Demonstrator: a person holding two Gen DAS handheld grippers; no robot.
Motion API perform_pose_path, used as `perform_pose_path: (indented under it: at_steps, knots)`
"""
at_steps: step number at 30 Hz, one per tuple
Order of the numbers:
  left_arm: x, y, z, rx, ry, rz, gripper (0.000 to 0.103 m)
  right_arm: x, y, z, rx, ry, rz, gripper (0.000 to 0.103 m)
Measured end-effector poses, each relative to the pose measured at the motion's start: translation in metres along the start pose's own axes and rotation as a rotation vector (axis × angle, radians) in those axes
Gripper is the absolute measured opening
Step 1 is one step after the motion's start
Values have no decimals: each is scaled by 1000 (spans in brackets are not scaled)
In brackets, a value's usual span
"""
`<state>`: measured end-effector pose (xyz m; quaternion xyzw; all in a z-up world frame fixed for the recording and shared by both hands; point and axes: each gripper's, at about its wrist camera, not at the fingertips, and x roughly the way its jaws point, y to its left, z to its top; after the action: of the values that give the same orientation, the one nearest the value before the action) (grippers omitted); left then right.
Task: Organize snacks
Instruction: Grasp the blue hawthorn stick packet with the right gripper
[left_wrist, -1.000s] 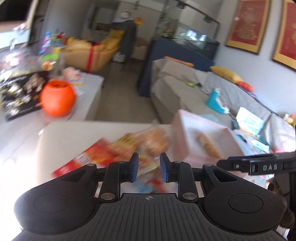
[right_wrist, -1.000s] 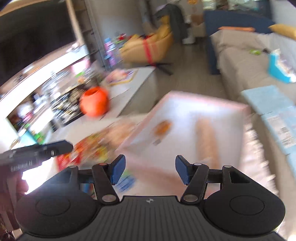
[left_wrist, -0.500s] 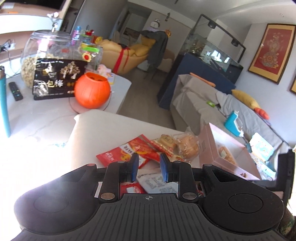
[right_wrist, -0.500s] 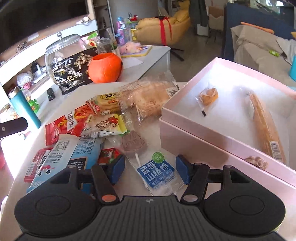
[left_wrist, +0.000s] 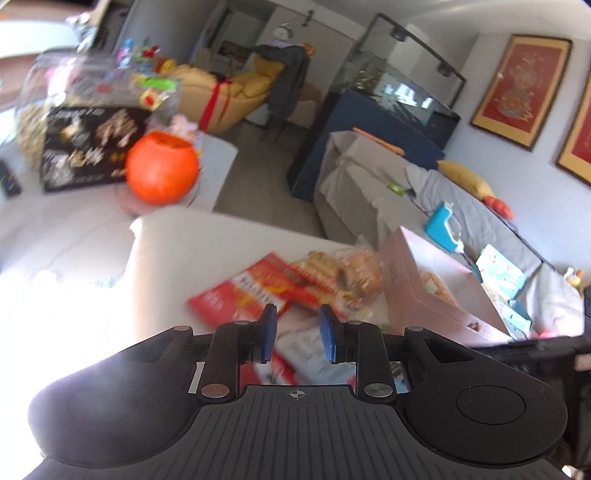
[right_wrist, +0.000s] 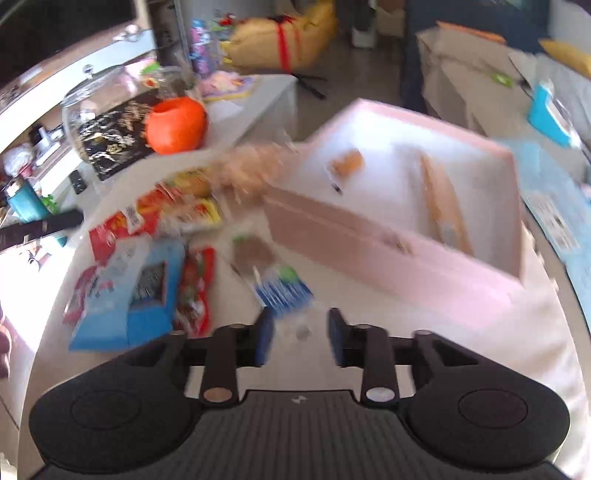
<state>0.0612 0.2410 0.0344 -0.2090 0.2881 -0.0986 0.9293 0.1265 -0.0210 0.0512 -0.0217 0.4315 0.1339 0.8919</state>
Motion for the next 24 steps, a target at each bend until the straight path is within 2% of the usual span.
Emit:
perform_pose_path:
  at_steps: [1,4,7,8,9,10,13,16,19,21,23,24]
  knots:
    - [-5,5,-6,-28,8,4,28,7,6,6,-22,-21,5,57]
    - [-18,13,-22,-66,30,22,28,35,18,17,-69,-36,-2,58]
    - [-29,16,-27,-64,23,43,28,60,15,20,-24,7,56,60]
    - [-30,16,-27,-68,20,59,28,59,15,17,-12,-15,51,59]
    - [-31,15,-25,-73,18,78,28,57,17,15,-18,-9,55,52]
    - [-30,15,-23,-77,16,94,28,53,21,12,-36,-4,51,37]
    - [-20,8,-19,-51,11,128,28,36,22,-6,-43,16,57,37]
    - [-7,0,-19,-54,39,188,28,14,15,-31,-38,16,81,37]
    - [-6,-14,-22,-73,48,132,28,-4,2,-54,-26,-14,59,37]
    - [-9,-31,-23,-65,63,67,28,-11,-6,-66,-24,-44,-10,38]
    - [-10,-53,-22,6,72,19,28,-15,-14,-74,-23,-73,-67,41]
    - [-9,-67,-22,67,72,7,28,-16,-18,-77,-21,-87,-73,49]
